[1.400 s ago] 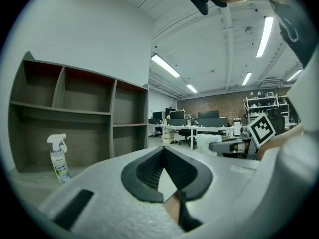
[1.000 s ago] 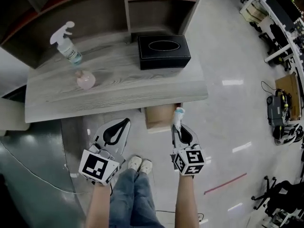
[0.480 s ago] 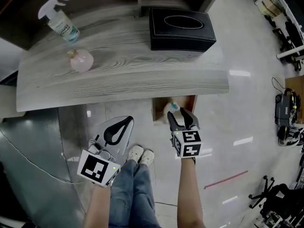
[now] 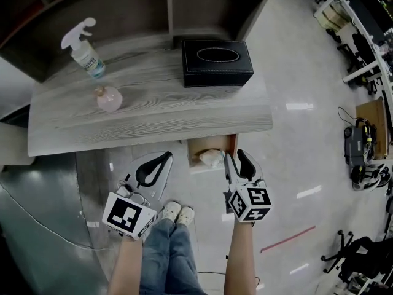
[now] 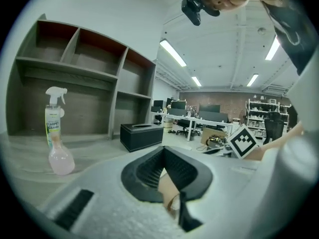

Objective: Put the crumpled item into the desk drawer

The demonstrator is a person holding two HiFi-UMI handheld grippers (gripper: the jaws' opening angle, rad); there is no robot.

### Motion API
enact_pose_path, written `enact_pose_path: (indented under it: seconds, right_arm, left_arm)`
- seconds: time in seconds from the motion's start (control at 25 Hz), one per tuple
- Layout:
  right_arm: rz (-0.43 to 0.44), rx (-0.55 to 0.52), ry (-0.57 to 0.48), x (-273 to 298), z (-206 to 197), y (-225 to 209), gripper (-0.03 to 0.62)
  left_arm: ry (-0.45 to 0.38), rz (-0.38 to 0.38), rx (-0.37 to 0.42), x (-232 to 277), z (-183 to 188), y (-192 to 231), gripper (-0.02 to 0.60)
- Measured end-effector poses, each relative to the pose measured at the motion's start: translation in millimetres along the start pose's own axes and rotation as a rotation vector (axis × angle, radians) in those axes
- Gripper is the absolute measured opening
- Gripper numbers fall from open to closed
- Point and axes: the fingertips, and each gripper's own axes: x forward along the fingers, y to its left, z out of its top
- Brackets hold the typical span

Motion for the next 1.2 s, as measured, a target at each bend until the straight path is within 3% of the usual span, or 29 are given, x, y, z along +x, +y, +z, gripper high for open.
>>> enact_pose_path:
  seconds: [0.28, 0.6, 0.96, 1.2]
  right_arm:
    - [-0.044, -0.002, -0.300, -73, 132, 4, 0.039]
    - [-0.076, -0.050, -0.539, -174, 247, 21, 0.012]
    - [-0.131, -0.117, -0.719, -269, 310, 41, 0.012]
    - [-0.142, -0.151, -0.768, -302, 321, 50, 0.012]
  left_arm:
    - [-0.121, -0.051, 0.091, 7, 95, -24, -0.002]
    - [-0.262, -0.116, 0.179, -4, 202, -65, -0.002]
    - [-0.403, -0.197, 0.283, -30, 286, -118, -0.002]
    - [-0.456, -0.213, 0.307, -45, 312, -139, -0.002]
